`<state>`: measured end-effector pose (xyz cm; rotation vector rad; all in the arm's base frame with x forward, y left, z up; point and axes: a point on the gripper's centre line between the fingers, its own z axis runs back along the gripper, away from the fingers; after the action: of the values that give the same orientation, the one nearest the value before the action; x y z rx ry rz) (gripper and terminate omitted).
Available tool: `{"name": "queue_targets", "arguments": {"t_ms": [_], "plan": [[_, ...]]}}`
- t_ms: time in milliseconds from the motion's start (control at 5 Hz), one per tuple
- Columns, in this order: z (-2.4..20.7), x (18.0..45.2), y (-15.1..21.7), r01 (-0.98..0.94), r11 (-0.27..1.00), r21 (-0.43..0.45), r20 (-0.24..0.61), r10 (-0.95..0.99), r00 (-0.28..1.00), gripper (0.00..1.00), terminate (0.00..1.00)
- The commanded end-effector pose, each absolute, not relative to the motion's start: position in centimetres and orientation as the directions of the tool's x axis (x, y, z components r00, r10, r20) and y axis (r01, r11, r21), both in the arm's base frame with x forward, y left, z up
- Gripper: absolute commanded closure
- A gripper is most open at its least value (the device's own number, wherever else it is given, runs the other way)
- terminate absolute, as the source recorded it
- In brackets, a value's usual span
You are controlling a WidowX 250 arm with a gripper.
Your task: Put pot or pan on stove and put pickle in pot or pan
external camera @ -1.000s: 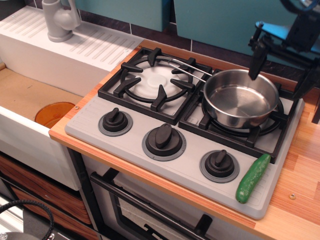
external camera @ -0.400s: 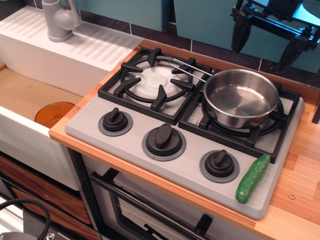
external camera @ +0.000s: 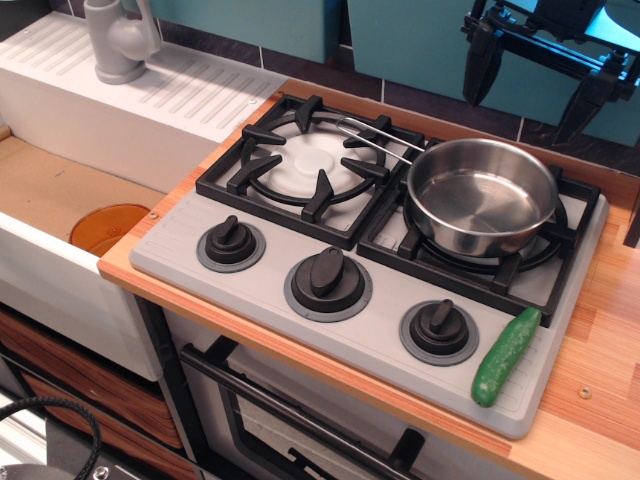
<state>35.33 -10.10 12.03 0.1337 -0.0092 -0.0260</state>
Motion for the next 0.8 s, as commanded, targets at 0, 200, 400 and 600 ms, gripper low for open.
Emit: {"name": "queue_targets", "arguments": {"t_ms": [0, 200, 400, 600], "plan": [[13.8, 31.8, -12.3, -0.061, 0.991, 0.123, 0.135, 0.044, 0.99, 0.0, 0.0], [13.1, 30.7, -13.0, -0.071, 0.99, 0.118, 0.161, 0.052, 0.986, 0.0, 0.0], [11.8, 29.8, -13.6, -0.069, 0.99, 0.122, 0.189, 0.045, 0.981, 0.0, 0.0], [10.6, 29.3, -13.9, -0.061, 0.992, 0.111, 0.201, 0.038, 0.979, 0.0, 0.0]]}}
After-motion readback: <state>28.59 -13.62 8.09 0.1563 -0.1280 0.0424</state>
